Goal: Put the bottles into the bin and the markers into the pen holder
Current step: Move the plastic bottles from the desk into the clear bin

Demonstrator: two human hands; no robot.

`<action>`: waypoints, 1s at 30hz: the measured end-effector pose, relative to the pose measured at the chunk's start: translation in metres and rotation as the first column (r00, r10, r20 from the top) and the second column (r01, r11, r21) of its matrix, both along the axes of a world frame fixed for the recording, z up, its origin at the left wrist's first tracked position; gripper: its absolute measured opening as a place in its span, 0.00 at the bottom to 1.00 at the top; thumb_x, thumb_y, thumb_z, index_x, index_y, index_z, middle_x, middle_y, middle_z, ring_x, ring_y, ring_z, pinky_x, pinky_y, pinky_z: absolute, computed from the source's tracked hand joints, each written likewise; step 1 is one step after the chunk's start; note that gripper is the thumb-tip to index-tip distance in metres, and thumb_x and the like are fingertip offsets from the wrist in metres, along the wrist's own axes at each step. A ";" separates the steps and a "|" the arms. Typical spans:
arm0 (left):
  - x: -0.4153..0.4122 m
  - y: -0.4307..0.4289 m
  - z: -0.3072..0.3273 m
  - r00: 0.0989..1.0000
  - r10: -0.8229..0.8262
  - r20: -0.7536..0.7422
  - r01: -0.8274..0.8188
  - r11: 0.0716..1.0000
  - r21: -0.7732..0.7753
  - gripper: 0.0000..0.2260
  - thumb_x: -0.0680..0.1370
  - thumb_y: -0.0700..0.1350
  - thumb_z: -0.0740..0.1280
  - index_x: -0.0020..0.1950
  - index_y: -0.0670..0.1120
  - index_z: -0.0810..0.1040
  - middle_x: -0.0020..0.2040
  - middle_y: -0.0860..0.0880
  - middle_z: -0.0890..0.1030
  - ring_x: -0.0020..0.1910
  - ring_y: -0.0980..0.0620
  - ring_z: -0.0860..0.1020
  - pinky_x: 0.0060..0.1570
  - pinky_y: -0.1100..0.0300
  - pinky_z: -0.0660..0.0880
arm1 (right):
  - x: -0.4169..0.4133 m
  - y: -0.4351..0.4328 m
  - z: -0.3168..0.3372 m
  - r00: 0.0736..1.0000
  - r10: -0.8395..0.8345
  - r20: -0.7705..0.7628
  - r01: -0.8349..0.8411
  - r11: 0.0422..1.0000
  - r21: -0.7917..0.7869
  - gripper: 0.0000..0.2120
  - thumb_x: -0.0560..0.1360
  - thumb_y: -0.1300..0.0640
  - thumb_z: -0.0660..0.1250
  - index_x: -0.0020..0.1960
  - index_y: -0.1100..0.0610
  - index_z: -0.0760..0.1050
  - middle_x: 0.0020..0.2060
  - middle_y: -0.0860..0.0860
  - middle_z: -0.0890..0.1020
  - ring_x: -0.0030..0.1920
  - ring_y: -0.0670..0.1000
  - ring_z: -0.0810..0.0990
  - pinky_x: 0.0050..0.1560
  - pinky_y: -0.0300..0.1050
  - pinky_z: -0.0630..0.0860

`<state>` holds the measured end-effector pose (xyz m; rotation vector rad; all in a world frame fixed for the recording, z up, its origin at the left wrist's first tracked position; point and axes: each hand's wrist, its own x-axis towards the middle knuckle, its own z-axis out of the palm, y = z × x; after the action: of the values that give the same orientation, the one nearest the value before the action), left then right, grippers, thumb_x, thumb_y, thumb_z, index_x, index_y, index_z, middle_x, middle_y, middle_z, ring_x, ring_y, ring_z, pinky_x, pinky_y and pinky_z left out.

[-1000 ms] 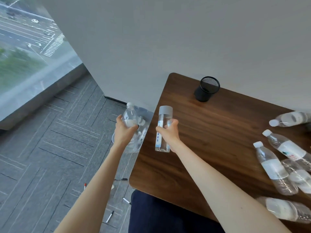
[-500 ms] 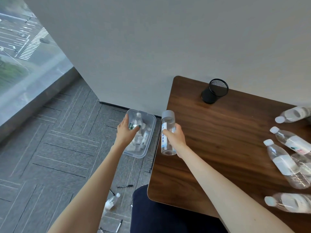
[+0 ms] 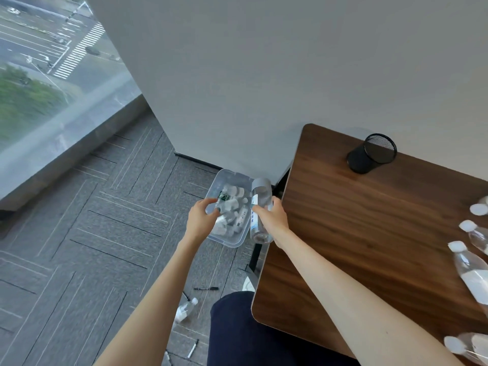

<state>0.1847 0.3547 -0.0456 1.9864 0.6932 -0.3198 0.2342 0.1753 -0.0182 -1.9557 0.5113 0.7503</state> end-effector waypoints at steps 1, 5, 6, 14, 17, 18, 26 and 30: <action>-0.001 0.003 -0.001 1.000 0.005 0.003 -0.005 1.000 0.002 0.16 0.78 0.41 0.65 0.65 0.45 0.76 0.66 0.45 0.76 0.65 0.47 0.73 0.58 0.57 0.67 | 0.005 0.005 0.000 1.000 0.026 0.001 -0.026 1.000 -0.010 0.32 0.75 0.49 0.68 0.74 0.54 0.60 0.71 0.52 0.70 0.67 0.54 0.71 0.65 0.52 0.70; -0.003 0.008 -0.004 1.000 0.006 0.006 -0.006 1.000 -0.011 0.14 0.78 0.41 0.64 0.63 0.46 0.77 0.64 0.46 0.77 0.64 0.48 0.74 0.58 0.57 0.69 | 0.023 0.021 -0.002 0.973 0.229 -0.022 -0.229 0.962 -0.148 0.44 0.75 0.44 0.67 0.80 0.56 0.44 0.79 0.53 0.53 0.78 0.56 0.52 0.75 0.56 0.57; -0.004 0.008 -0.005 1.000 0.008 0.002 -0.007 1.000 -0.021 0.14 0.78 0.41 0.64 0.63 0.46 0.78 0.63 0.46 0.78 0.63 0.48 0.75 0.58 0.56 0.70 | 0.025 0.022 -0.003 0.965 0.263 -0.016 -0.262 0.950 -0.167 0.43 0.76 0.45 0.66 0.80 0.56 0.45 0.79 0.53 0.53 0.78 0.56 0.53 0.75 0.56 0.58; 0.006 -0.008 -0.002 0.999 0.029 -0.019 -0.029 0.998 -0.049 0.09 0.78 0.40 0.64 0.56 0.45 0.80 0.49 0.47 0.81 0.48 0.50 0.79 0.45 0.60 0.71 | 0.012 -0.009 -0.011 0.956 0.247 0.157 -0.210 0.953 -0.220 0.15 0.78 0.58 0.64 0.64 0.58 0.71 0.63 0.53 0.73 0.58 0.52 0.77 0.58 0.50 0.75; 0.015 -0.020 0.001 1.000 0.009 -0.011 -0.010 0.998 -0.055 0.09 0.77 0.40 0.64 0.55 0.44 0.80 0.48 0.47 0.82 0.48 0.48 0.80 0.47 0.56 0.76 | 0.004 -0.028 -0.012 0.968 0.175 0.182 -0.140 0.972 -0.191 0.10 0.77 0.62 0.63 0.58 0.57 0.75 0.58 0.52 0.77 0.57 0.52 0.77 0.57 0.49 0.76; 0.018 -0.025 0.003 1.000 -0.007 -0.007 0.007 0.998 -0.057 0.09 0.77 0.39 0.64 0.55 0.44 0.80 0.48 0.46 0.82 0.48 0.48 0.81 0.48 0.55 0.76 | 0.002 -0.034 -0.011 0.969 0.155 0.192 -0.121 0.976 -0.182 0.10 0.77 0.63 0.62 0.57 0.57 0.75 0.57 0.52 0.78 0.56 0.51 0.77 0.56 0.47 0.76; 0.041 -0.087 0.021 0.990 -0.124 0.065 0.131 0.985 -0.115 0.08 0.78 0.38 0.63 0.53 0.44 0.79 0.47 0.45 0.82 0.46 0.45 0.82 0.46 0.53 0.78 | -0.006 -0.078 -0.005 0.962 -0.035 0.271 0.053 0.997 -0.059 0.08 0.77 0.64 0.63 0.48 0.53 0.77 0.47 0.50 0.81 0.48 0.54 0.82 0.52 0.55 0.81; 0.045 -0.123 0.028 0.976 -0.199 0.082 0.208 0.972 -0.113 0.07 0.77 0.39 0.63 0.52 0.47 0.79 0.47 0.47 0.82 0.45 0.45 0.82 0.46 0.50 0.79 | -0.010 -0.113 0.005 0.949 -0.105 0.298 0.124 0.991 -0.044 0.07 0.78 0.63 0.63 0.49 0.54 0.77 0.46 0.49 0.80 0.48 0.53 0.82 0.51 0.53 0.81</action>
<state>0.2297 0.2314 -0.0178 1.9459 0.4156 -0.4033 0.2246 0.0619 -0.0135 -2.0320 0.4648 0.3623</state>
